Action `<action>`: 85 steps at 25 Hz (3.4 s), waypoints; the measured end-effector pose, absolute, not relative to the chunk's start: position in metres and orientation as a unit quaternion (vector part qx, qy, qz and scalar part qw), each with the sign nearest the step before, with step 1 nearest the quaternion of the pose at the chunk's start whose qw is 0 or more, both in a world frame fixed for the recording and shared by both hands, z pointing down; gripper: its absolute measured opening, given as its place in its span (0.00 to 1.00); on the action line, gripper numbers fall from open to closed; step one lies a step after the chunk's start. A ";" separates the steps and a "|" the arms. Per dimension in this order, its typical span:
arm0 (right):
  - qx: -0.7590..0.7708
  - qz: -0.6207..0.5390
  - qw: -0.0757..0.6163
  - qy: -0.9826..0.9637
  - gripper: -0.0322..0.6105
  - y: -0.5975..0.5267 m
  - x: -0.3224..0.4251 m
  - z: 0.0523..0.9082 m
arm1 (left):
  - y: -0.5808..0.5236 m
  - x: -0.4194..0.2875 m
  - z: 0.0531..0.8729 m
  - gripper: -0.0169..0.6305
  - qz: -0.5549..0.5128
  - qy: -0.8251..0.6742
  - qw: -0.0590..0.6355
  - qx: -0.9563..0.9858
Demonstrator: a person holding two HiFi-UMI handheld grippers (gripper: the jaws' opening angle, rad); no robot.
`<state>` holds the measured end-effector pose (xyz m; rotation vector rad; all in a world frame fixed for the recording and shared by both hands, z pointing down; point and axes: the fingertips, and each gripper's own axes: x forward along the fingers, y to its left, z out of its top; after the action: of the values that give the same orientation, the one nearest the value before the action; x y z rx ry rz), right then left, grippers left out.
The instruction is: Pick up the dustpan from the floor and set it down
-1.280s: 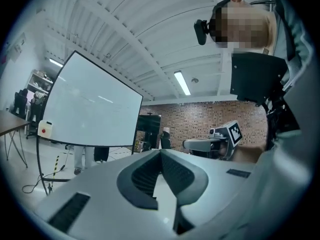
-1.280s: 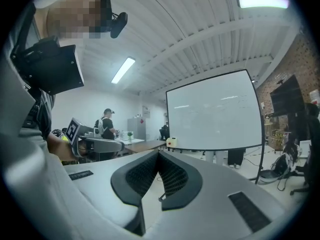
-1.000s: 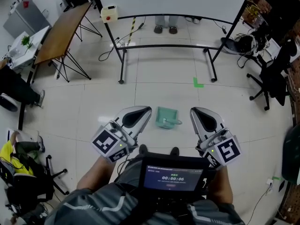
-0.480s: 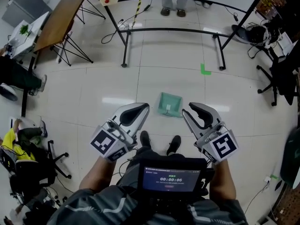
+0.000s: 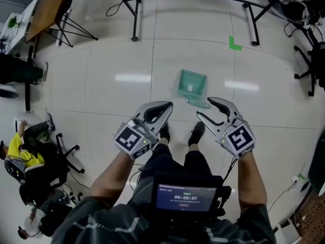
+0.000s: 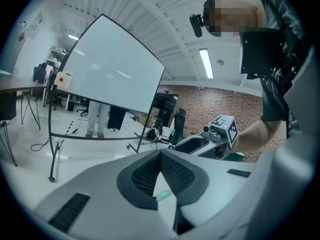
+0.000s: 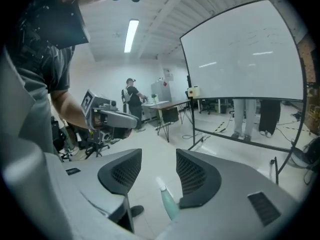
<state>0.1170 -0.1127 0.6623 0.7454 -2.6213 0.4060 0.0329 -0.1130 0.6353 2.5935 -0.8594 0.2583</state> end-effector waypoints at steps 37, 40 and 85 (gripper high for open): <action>0.207 0.101 0.283 -0.931 0.30 -0.115 0.077 0.793 | -0.096 0.011 0.734 0.07 0.118 -0.300 0.236 0.917; 0.212 0.093 0.252 -0.940 0.30 -0.107 0.073 0.701 | -0.093 0.002 0.665 0.07 0.097 -0.305 0.221 0.921; 0.216 0.021 0.135 -0.967 0.29 0.029 0.046 0.293 | 0.008 -0.040 0.306 0.07 -0.020 -0.299 0.116 0.947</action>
<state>0.0459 0.0292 0.2927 0.6266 -2.8019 0.0605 -0.0400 0.0082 0.3064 2.7738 -0.8766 -0.0599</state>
